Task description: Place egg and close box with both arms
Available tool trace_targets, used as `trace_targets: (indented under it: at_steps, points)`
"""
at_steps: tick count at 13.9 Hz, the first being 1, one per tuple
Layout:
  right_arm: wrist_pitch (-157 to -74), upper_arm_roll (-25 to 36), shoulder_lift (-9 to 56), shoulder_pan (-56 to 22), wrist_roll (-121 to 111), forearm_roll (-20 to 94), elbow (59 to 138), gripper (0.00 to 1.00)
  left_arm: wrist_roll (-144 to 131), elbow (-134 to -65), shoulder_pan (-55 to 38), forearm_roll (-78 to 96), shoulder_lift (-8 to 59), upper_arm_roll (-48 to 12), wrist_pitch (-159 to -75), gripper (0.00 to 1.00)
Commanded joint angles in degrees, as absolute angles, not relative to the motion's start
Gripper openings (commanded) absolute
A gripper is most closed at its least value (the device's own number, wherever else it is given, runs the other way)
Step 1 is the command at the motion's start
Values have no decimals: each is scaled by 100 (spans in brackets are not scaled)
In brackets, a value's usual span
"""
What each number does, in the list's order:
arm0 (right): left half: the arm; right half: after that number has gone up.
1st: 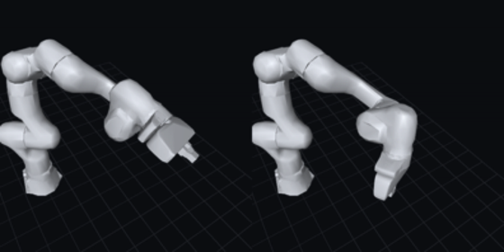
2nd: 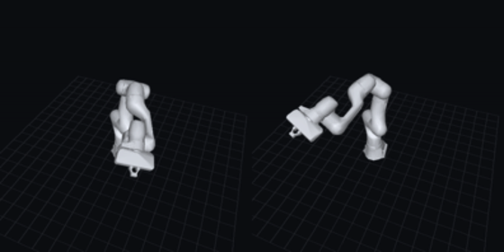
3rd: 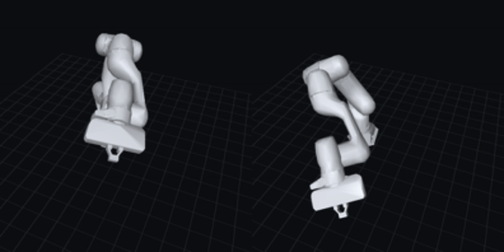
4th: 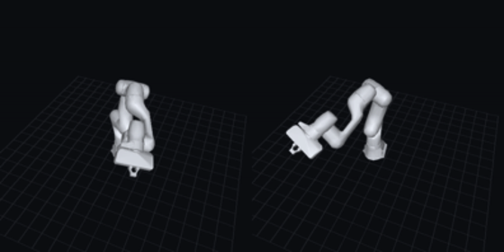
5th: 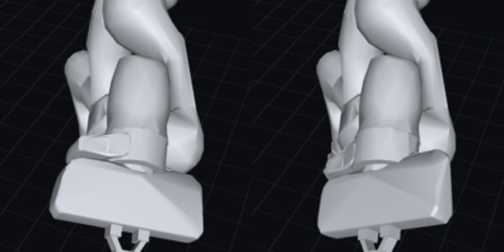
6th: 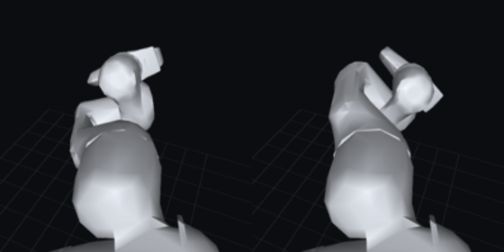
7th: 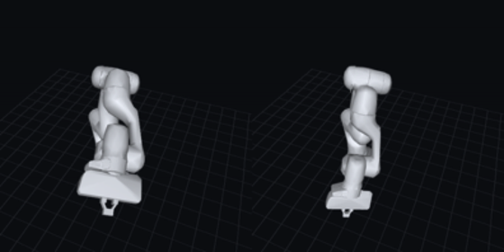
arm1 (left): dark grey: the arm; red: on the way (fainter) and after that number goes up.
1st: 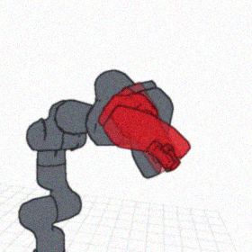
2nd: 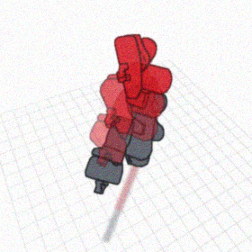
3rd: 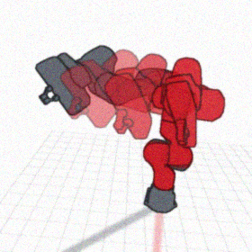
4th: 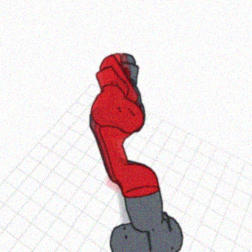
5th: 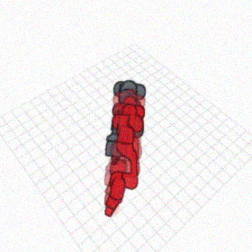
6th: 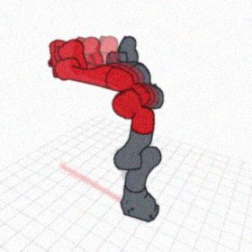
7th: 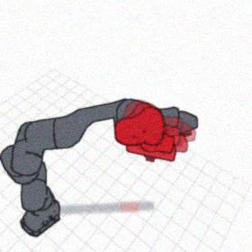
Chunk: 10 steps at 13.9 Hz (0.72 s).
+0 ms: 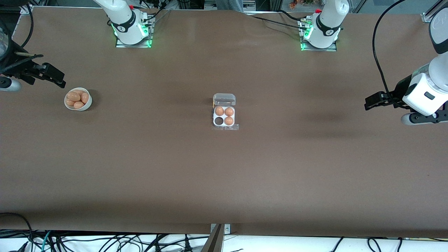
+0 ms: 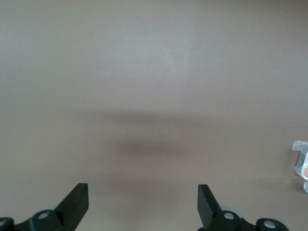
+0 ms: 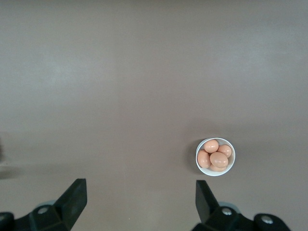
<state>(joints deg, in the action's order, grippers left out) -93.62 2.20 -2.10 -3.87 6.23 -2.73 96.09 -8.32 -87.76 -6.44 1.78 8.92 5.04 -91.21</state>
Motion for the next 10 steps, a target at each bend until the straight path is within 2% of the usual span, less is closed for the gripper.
trace_targets:
  at_steps: [1, 6, 8, 10]
  points:
    - [-9220, 220, 61, -343, 213, -237, 9536, 100, -791, -8736, -598, 88, 896, 457, -9044, 100]
    - [-9140, 404, 1044, 43, -8, -299, 9589, 100, -791, -8736, -598, 88, 896, 457, -9053, 100]
    - [-9210, 535, 1169, 62, -219, -334, 9729, 100, -791, -8736, -598, 88, 896, 457, -9053, 100]
    - [-9700, 851, 1160, 70, -586, -360, 10236, 100, -791, -8736, -598, 88, 896, 448, -9053, 100]
